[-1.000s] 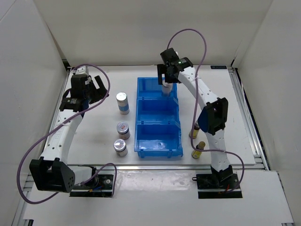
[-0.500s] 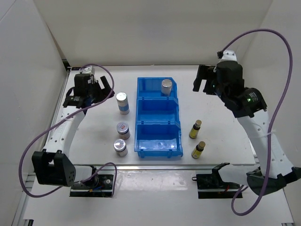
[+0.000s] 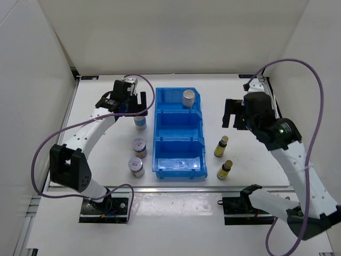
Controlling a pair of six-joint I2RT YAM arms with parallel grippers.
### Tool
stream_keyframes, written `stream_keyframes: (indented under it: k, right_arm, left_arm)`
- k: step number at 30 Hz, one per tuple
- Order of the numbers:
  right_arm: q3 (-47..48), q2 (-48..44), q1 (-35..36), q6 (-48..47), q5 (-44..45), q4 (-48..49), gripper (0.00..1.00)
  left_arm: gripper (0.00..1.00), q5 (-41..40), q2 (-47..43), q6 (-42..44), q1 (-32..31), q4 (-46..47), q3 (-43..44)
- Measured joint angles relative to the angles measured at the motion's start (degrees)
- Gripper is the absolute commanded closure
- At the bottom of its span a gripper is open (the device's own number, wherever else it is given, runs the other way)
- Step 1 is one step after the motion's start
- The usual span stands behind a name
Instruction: Organize the condiment bottles
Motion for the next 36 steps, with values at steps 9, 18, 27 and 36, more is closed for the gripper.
stream_keyframes:
  k: [9,18,27,36]
  right_arm:
    - [-9.6,-14.9,0.0,1.2,2.8,-0.5,0.0]
    - [-16.7,-20.3,0.0,4.8,7.9,-3.5,0.0]
    - [-16.7,-19.4,0.0,6.2,10.4,-3.7,0.0]
    - [-16.8,-16.5,0.0,6.5,10.6,-3.7,0.0]
  left_arm:
    - [0.0,-5.8,6.6,0.0,0.5,-2.9,3.0]
    - [0.0,-6.0,9.9,0.0,0.5,-3.8,3.9]
    - [0.06,-7.3,13.7,-0.5,-1.2,-5.2,8.8]
    - [0.24,-9.4,18.5,-1.2,-2.5,-5.7,10.8]
